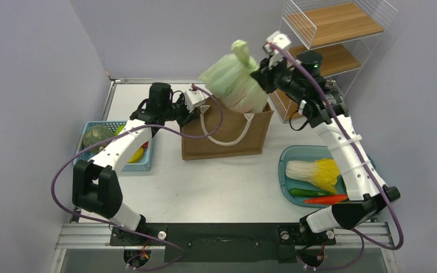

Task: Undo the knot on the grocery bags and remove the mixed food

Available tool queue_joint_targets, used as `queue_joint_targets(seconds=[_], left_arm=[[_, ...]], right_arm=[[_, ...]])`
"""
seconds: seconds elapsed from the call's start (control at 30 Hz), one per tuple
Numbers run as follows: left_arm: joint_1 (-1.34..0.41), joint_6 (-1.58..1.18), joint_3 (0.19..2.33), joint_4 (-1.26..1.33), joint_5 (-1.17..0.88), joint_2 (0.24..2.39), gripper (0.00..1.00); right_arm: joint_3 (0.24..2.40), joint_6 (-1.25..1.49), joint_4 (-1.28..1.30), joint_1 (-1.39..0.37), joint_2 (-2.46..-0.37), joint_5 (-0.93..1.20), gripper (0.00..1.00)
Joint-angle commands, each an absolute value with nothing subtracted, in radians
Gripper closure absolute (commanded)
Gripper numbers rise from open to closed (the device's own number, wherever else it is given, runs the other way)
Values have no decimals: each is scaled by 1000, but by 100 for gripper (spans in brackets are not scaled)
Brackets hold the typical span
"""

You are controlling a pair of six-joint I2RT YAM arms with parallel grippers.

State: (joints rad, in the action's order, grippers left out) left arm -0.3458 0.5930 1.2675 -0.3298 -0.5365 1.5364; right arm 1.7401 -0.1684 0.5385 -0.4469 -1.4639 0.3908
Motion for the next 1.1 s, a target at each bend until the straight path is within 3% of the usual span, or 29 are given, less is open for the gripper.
queue_joint_targets(seconds=[0.0, 0.3, 0.57, 0.87, 1.07], left_arm=[[-297, 423, 1338, -101, -462, 1570, 100], [-178, 270, 1511, 82, -205, 1745, 100], [27, 248, 1715, 87, -44, 1873, 100], [283, 282, 1721, 105, 8, 1897, 100], [373, 299, 1692, 103, -68, 1872, 100]], right_arm=[[1840, -16, 371, -360, -1362, 305, 100], [1852, 44, 300, -315, -1247, 200, 100], [1702, 39, 358, -316, -1167, 227, 100], [1466, 33, 365, -371, -1127, 262, 100], [1372, 33, 336, -475, -1155, 282, 100]])
